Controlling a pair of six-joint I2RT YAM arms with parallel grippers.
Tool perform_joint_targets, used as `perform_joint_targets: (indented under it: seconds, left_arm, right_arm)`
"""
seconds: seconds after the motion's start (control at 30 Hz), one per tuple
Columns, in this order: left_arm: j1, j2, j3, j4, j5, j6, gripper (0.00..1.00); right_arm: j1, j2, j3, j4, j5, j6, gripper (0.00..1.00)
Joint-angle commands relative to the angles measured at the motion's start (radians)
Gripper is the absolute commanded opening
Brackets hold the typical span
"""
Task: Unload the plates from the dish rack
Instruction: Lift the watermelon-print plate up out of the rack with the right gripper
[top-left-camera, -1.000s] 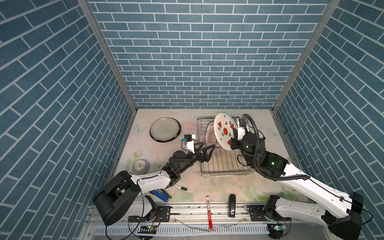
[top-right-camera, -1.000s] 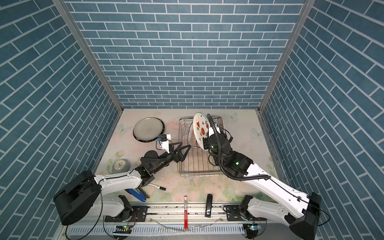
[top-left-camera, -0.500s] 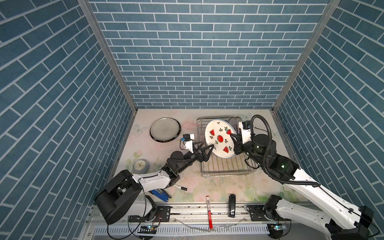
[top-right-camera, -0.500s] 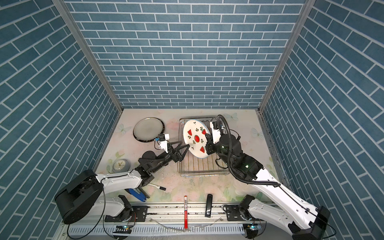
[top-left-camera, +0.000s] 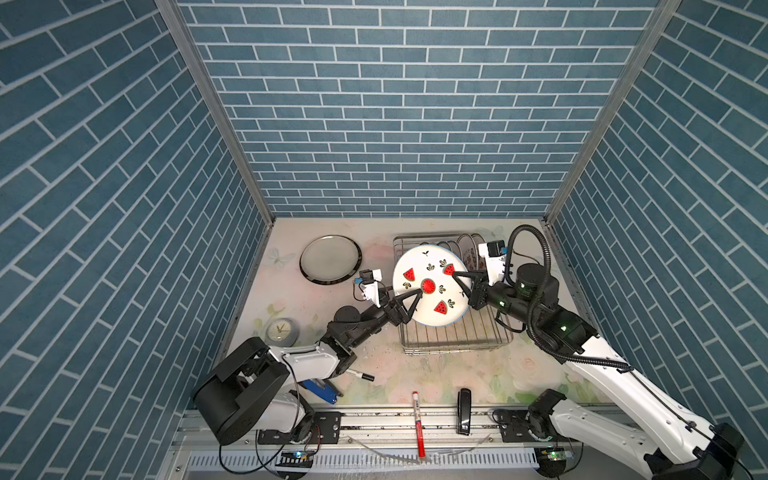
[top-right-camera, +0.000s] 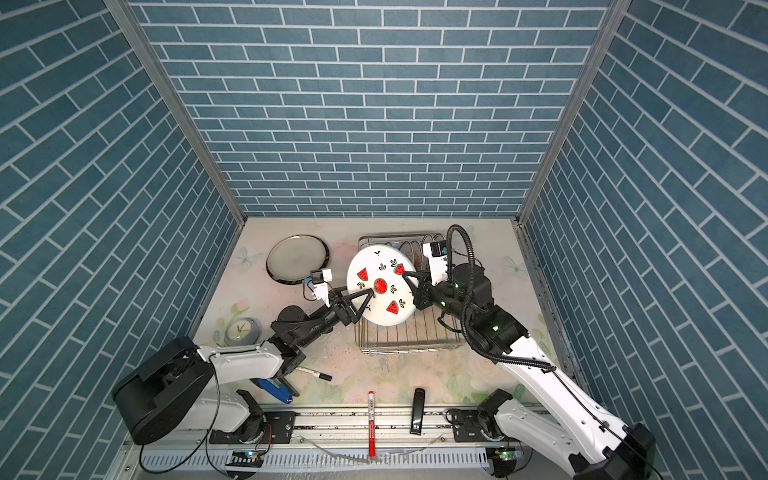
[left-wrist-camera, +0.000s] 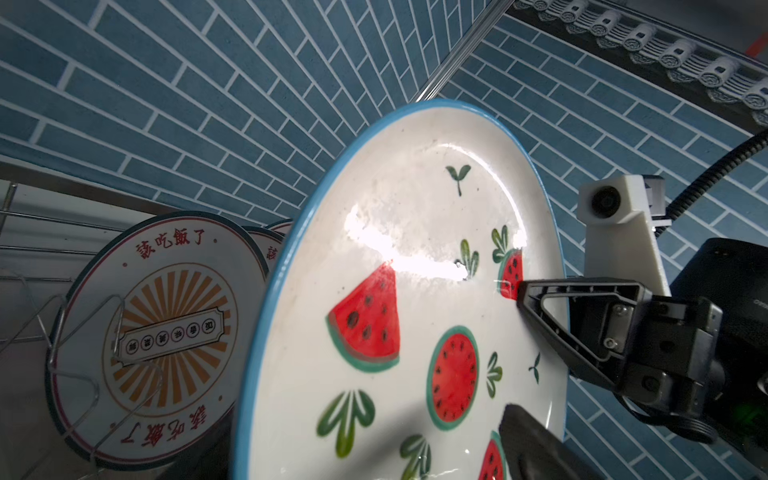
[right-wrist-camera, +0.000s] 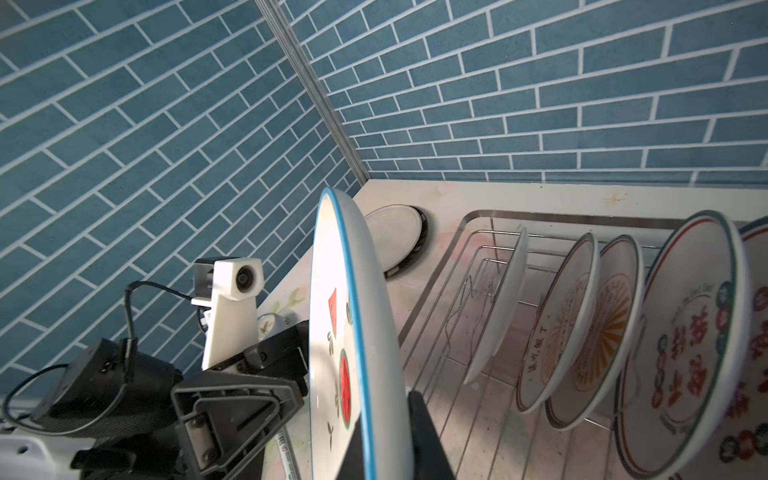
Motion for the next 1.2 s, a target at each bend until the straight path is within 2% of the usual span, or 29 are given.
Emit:
perform_joint_targets:
  seconds: [0.0,0.1,0.2,0.27,0.53,0.7,0.9,1.1,1.17]
  left_arm:
    - [0.015,0.039,-0.009,0.105,0.033,-0.059,0.85]
    - [0.015,0.03,-0.016,0.106,0.042,-0.083,0.69]
    - [0.015,-0.005,-0.045,0.098,0.029,-0.097,0.64]
    - [0.02,-0.032,-0.048,0.058,0.031,-0.102,0.57]
    - [0.042,-0.025,-0.034,0.086,0.114,-0.155,0.36]
    - [0.046,0.007,-0.014,0.105,0.139,-0.172,0.35]
    - [0.046,-0.014,-0.022,0.105,0.131,-0.165,0.35]
    - [0.046,-0.018,-0.022,0.106,0.134,-0.169,0.41]
    - [0.046,-0.024,-0.025,0.105,0.123,-0.166,0.37]
  right_arm:
    - [-0.01,-0.03,-0.004,0.183,-0.09,0.089,0.0]
    - [-0.017,-0.019,0.001,0.176,-0.053,0.08,0.0]
    - [-0.034,0.014,0.016,0.169,-0.045,0.079,0.0]
    - [-0.042,0.044,0.032,0.172,-0.069,0.081,0.0]
    - [-0.052,0.11,0.047,0.199,-0.11,0.082,0.0]
    - [-0.068,0.159,0.058,0.226,-0.18,0.11,0.0]
    - [-0.092,0.172,0.04,0.255,-0.184,0.141,0.0]
    - [-0.126,0.213,0.019,0.345,-0.27,0.221,0.0]
    - [-0.132,0.22,0.015,0.358,-0.279,0.231,0.0]
